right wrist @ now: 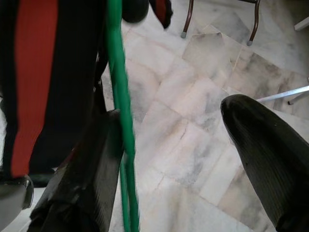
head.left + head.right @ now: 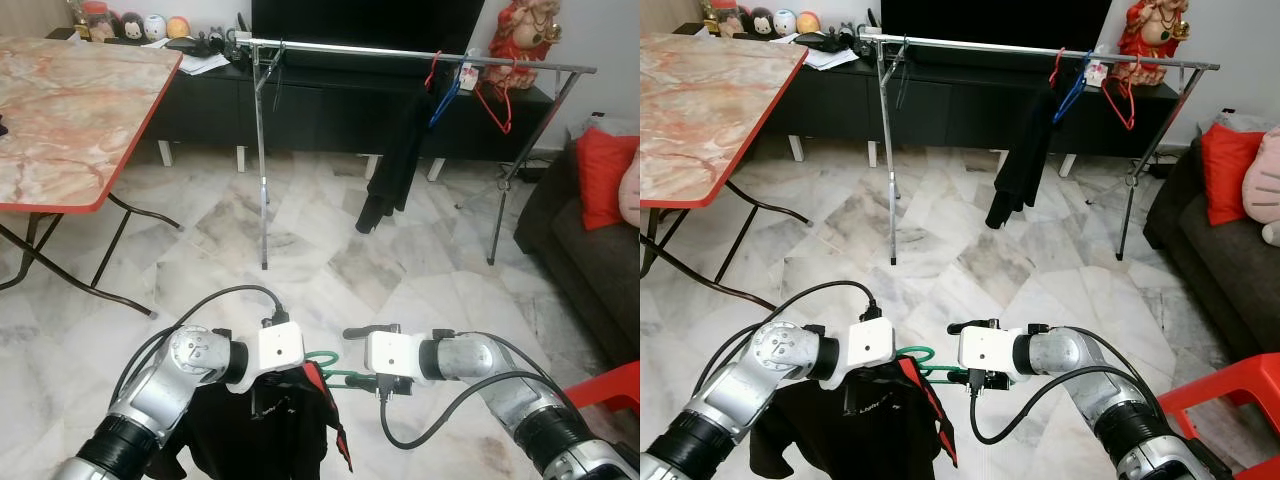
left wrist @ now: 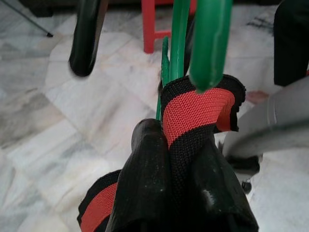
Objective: Hang hanger
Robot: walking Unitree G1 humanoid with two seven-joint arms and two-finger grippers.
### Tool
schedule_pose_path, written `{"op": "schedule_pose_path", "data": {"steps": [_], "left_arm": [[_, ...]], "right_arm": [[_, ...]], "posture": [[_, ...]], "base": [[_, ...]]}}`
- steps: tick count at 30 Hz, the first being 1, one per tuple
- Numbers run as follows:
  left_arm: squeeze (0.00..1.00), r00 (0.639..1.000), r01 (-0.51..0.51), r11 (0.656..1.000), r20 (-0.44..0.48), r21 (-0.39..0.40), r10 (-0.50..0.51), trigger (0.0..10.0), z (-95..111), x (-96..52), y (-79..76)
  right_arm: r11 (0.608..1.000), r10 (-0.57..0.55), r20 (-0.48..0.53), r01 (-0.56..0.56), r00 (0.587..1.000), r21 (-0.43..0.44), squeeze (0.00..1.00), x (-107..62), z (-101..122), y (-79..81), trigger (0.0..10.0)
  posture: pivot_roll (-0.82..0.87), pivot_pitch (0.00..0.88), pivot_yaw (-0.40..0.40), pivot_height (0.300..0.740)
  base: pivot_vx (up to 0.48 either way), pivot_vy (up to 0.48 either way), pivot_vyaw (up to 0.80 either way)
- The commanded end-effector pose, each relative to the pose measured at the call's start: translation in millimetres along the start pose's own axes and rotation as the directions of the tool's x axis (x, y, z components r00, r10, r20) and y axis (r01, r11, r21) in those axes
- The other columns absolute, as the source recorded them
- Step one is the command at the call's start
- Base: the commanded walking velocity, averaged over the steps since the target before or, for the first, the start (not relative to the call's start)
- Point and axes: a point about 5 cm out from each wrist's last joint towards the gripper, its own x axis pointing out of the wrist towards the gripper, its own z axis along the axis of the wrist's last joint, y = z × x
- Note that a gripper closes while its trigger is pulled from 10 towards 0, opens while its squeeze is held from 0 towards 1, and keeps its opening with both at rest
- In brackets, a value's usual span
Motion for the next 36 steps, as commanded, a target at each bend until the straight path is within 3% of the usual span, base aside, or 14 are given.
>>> {"op": "schedule_pose_path", "data": {"steps": [1,16,36], "left_arm": [[0.00,0.999,0.006,0.999,0.045,0.054,-0.009,10.0,18.5,4.1,3.7],[0.00,0.999,-0.005,0.999,0.053,0.045,0.003,10.0,20.0,8.1,3.1],[0.00,0.998,-0.022,0.999,0.055,0.037,0.020,10.0,20.9,7.6,5.9]], "right_arm": [[1.000,0.002,-0.005,-0.002,1.000,-0.008,0.00,-2.0,-0.6,0.0,10.0],[0.995,0.093,-0.077,-0.091,0.993,0.029,0.00,-8.3,-16.2,12.0,10.0],[0.999,0.033,-0.050,-0.033,0.998,0.017,0.00,-6.9,-13.0,4.7,10.0]], "posture": [[0.00,0.000,-0.143,0.740],[-0.01,0.000,-0.147,0.740],[-0.01,0.000,-0.153,0.740]], "base": [[0.000,0.000,0.00],[0.000,0.000,0.00],[0.000,0.000,0.00]]}}
